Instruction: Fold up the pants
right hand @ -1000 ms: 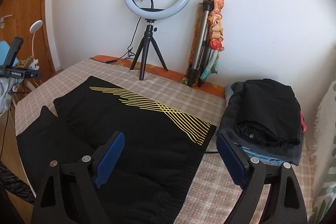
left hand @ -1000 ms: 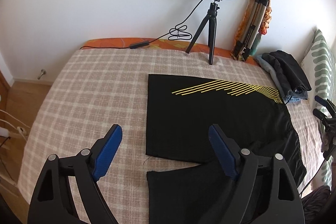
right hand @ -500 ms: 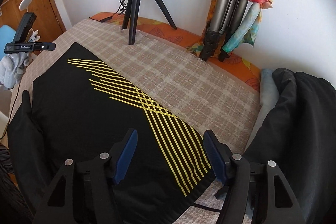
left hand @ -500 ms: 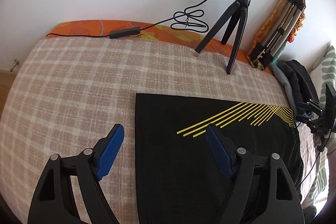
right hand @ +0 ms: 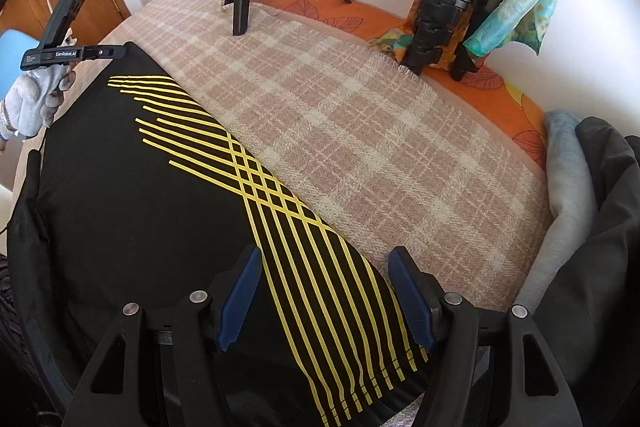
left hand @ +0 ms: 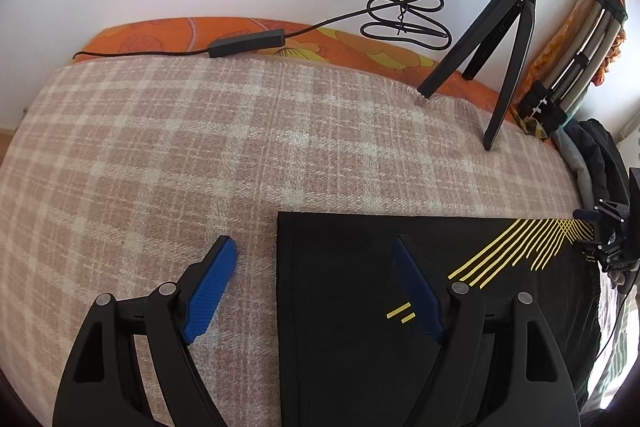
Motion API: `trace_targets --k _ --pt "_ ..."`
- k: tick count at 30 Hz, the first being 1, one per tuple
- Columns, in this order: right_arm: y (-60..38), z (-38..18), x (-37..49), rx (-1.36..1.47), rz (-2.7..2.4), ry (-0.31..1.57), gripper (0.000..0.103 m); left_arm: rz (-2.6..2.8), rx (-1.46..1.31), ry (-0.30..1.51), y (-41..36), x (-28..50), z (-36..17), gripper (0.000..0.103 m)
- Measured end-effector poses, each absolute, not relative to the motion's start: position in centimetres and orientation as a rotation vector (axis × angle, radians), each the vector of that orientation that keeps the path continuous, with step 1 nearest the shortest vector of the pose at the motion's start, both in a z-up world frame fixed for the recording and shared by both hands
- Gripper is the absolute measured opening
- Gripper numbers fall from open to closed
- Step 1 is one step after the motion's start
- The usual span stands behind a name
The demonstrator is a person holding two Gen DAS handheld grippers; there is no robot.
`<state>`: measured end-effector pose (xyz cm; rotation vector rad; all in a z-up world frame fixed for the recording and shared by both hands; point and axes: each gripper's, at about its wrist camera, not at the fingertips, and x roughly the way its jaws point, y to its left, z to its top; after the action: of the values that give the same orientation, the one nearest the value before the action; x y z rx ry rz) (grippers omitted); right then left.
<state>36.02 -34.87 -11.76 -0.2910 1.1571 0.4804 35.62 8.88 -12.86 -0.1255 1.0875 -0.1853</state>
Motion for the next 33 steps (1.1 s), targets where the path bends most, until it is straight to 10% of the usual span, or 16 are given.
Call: trace_targets --k 4,9,15,33 --pt "-34.9 -11.8 35.6 -0.271 0.479 1.153 0.071 -0.136 0.053 1.074 6.4 35.7 -13.3 0.075" --pt "-33.6 -11.6 33.9 -0.300 0.484 1.142 0.036 -0.209 0.103 1.033 3.6 35.3 -12.6 0.005" --pt "-31.7 -11.1 31.0 -0.415 0.457 1.103 0.005 -0.211 0.068 0.983 3.1 34.7 -12.0 0.003" --pt "-30.6 1.1 25.7 -0.455 0.266 0.795 0.001 -0.199 -0.010 0.702 6.0 30.5 0.4 0.002"
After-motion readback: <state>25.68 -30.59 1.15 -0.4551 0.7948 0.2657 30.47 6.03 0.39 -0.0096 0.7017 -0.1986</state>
